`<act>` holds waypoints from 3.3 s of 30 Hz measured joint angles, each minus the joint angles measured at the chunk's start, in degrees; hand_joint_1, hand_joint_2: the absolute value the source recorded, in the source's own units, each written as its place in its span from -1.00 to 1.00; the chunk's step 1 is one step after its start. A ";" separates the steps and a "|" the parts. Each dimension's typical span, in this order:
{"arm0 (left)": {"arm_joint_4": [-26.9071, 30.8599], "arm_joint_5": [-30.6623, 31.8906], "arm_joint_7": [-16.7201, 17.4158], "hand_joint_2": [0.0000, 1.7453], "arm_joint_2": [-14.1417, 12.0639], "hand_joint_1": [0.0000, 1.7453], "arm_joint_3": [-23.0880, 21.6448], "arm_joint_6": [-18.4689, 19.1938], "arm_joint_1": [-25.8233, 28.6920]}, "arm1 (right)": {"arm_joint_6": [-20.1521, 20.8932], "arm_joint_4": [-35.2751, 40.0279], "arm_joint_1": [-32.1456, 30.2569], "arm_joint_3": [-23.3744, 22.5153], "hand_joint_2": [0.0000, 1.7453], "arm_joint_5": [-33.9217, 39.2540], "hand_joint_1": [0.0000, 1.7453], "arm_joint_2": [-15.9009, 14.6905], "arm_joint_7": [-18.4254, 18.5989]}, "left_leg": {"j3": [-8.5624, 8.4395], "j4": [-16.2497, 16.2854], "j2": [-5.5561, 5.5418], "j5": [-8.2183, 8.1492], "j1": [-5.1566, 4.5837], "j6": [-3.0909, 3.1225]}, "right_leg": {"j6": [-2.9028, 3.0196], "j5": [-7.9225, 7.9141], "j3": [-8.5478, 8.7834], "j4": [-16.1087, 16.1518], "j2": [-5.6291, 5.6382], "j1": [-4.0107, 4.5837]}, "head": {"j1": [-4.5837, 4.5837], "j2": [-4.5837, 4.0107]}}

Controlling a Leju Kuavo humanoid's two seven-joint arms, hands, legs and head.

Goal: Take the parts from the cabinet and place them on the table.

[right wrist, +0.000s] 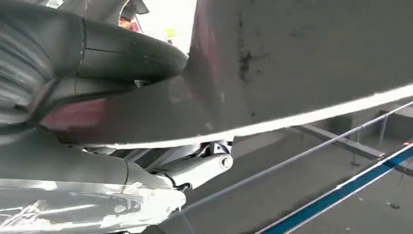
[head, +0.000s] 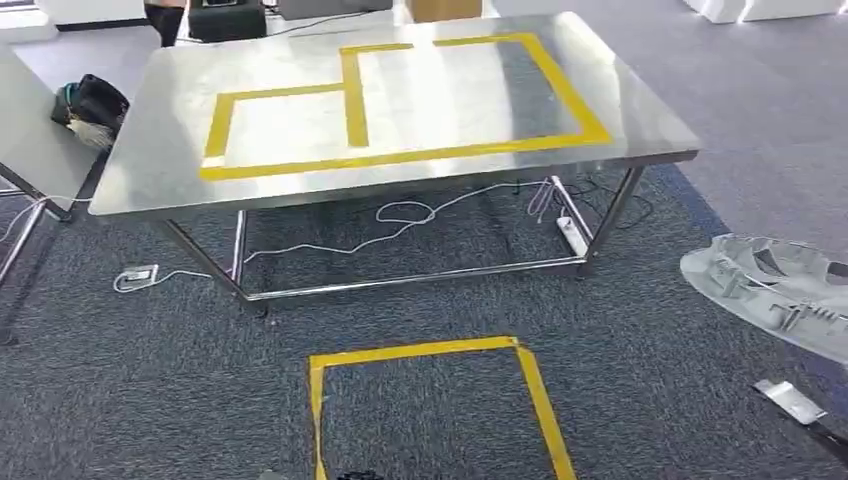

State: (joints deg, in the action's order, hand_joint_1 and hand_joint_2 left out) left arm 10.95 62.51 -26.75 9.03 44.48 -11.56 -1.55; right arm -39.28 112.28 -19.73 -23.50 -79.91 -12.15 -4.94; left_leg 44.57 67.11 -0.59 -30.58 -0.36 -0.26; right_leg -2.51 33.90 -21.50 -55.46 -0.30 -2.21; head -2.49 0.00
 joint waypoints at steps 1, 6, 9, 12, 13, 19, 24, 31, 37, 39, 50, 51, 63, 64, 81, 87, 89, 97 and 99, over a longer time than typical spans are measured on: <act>0.00 0.02 0.00 1.00 0.00 -1.00 0.00 0.00 0.26 | 0.00 0.00 -0.02 0.00 1.00 -0.02 1.00 0.00 0.04 | -0.41 -4.13 0.22 5.92 -0.29 0.73 | -0.24 0.92 1.20 0.71 -0.15 0.01 | -0.02 0.00; 0.00 0.00 0.13 1.00 0.09 -1.00 0.09 -0.02 0.13 | 0.00 0.33 -0.10 -0.11 1.00 -0.17 1.00 0.00 0.17 | -3.00 -9.96 -0.01 11.44 -0.79 1.38 | -2.19 0.85 7.14 1.85 0.22 0.45 | 0.11 0.00; 0.02 0.02 0.13 1.00 0.11 -1.00 0.11 -0.07 -0.19 | -0.02 0.37 0.09 0.00 1.00 -0.04 1.00 0.07 0.22 | -6.42 -10.20 -0.50 9.35 -0.69 2.44 | -2.38 -1.38 -2.66 -13.15 0.20 0.56 | -0.20 0.00; 0.02 0.02 0.17 1.00 0.17 -1.00 0.17 -0.07 0.37 | -0.02 0.35 -0.10 -0.04 1.00 -0.09 1.00 0.07 0.39 | -10.48 -10.31 -1.02 5.76 -1.04 3.15 | -1.50 8.48 -11.05 -17.50 0.24 1.51 | -0.35 0.02; 0.02 0.02 0.17 1.00 0.17 -1.00 0.20 -0.05 0.54 | -0.02 0.35 -0.35 -0.04 1.00 -0.09 1.00 0.07 0.46 | -12.20 -10.37 -1.30 4.46 -1.19 3.32 | -1.26 11.11 -13.16 -16.70 0.27 1.76 | -0.55 0.02; -0.22 -0.02 0.46 1.00 0.13 -1.00 0.44 -0.20 1.23 | 0.00 0.04 -1.04 0.09 1.00 -0.18 1.00 0.48 0.52 | -18.90 -10.32 -2.29 -1.50 -1.95 3.07 | 0.45 -13.13 -18.82 -4.39 0.70 2.53 | -0.27 -0.07; -0.15 0.00 -0.61 1.00 0.28 -1.00 0.48 -0.74 0.31 | -0.04 0.48 -1.18 -0.39 1.00 -0.22 1.00 0.72 0.66 | -14.34 -0.83 -0.22 0.59 -1.75 0.12 | 1.06 -10.42 -14.48 -2.25 0.23 1.53 | 0.13 0.02; -0.13 -0.04 -0.94 1.00 0.13 -1.00 0.52 -0.96 0.28 | -0.04 0.48 -1.24 -0.50 1.00 -0.20 1.00 0.92 0.63 | -8.65 -3.74 0.02 3.62 0.16 -0.84 | 0.45 -6.12 -8.23 -1.63 0.21 0.44 | 0.26 0.02; -0.13 0.00 -1.97 1.00 0.15 -1.00 0.81 -1.88 0.18 | -0.02 0.74 -1.41 -1.01 1.00 -0.33 1.00 1.11 0.48 | -9.96 -10.05 0.30 6.70 0.21 -0.36 | 0.46 -3.75 -6.94 -1.50 0.18 0.87 | 0.13 0.02; -0.13 -0.39 -2.08 1.00 0.15 -1.00 0.94 -1.68 -0.08 | -0.04 0.79 -1.29 -1.09 1.00 -0.35 1.00 1.16 0.39 | -9.93 -10.05 0.16 6.63 0.13 -0.03 | 1.13 -4.03 -6.67 -1.05 0.15 0.91 | 0.20 0.02; -0.13 -1.27 -2.07 1.00 -0.11 -1.00 2.06 -1.09 -0.13 | -0.04 0.79 -1.24 -1.01 1.00 -0.52 1.00 1.38 -0.04 | -10.46 -10.05 0.06 6.00 -0.08 0.97 | -2.06 -4.05 -5.44 0.66 0.02 0.68 | 0.20 0.02; -0.13 -1.27 -2.05 1.00 -0.13 -1.00 2.16 -1.09 -0.13 | -0.02 0.79 -1.24 -1.01 1.00 -0.50 1.00 1.38 -0.04 | -10.52 -10.05 0.06 6.01 -0.07 0.97 | -2.07 -4.05 -5.42 0.65 0.02 0.69 | 0.20 0.02; -0.13 -2.32 -1.53 1.00 -0.24 -1.00 3.26 -0.24 -0.17 | -0.02 0.22 -0.16 -0.37 1.00 -2.62 1.00 1.42 0.08 | -10.57 -10.00 0.07 5.87 -0.05 1.03 | -2.04 -3.99 -5.42 0.63 0.03 0.77 | 0.20 0.02; -0.09 -2.27 -1.53 1.00 -0.42 -1.00 3.30 -0.24 -0.27 | -0.02 0.13 0.08 -0.17 1.00 -3.02 1.00 1.44 0.31 | -10.65 -10.68 0.05 4.96 -0.36 1.89 | -2.81 -3.82 -4.61 1.59 -0.08 0.52 | 0.26 0.02; -0.04 -2.01 -0.55 1.00 -1.11 -1.00 4.31 -0.96 -0.34 | -0.04 -2.76 1.08 2.86 1.00 -4.26 1.00 1.38 4.20 | -19.12 -10.88 -0.45 0.08 1.65 -1.53 | -2.31 -8.71 -14.00 -4.95 0.05 -1.14 | -0.15 0.02; -0.04 -2.01 -0.72 1.00 -0.96 -1.00 4.63 -2.12 -0.52 | -0.07 -2.49 0.80 2.78 1.00 -4.09 1.00 1.27 4.22 | -4.62 7.05 -0.02 -5.01 1.52 -1.77 | -0.40 -6.76 -11.14 -3.30 0.14 -0.49 | 0.04 0.00; -0.04 -2.01 -0.72 1.00 -0.94 -1.00 4.70 -2.14 -0.50 | -0.07 -2.51 0.68 2.78 1.00 -4.09 1.00 1.27 4.22 | -4.02 4.32 -0.02 -3.05 1.17 -1.12 | -0.25 -5.81 -9.92 -3.27 0.34 -0.16 | 0.07 0.00; -0.04 -2.01 -0.81 1.00 -0.92 -1.00 4.79 -2.25 -0.50 | -0.04 -2.40 0.62 2.80 1.00 -4.07 1.00 1.11 4.20 | -8.61 -9.70 -0.09 7.77 -0.37 1.09 | -2.27 -3.27 -6.86 -1.35 0.76 0.36 | 0.02 0.00; -0.02 -2.03 -0.87 1.00 -0.96 -1.00 4.85 -2.32 -0.60 | -0.04 -2.29 0.72 2.78 1.00 -3.98 1.00 0.96 4.20 | -9.37 -10.23 -0.32 7.80 -0.04 0.02 | -0.31 -3.65 -5.76 -1.26 0.81 0.57 | -0.15 0.00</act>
State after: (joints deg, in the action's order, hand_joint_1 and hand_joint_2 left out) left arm 10.93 60.48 -27.63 8.07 49.33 -13.88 -2.16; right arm -39.32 109.98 -19.01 -20.72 -83.89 -11.19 -0.74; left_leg 35.20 56.88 -0.90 -22.77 -0.40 -0.25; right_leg -2.82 30.25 -27.25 -56.72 0.51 -1.64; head -2.64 0.00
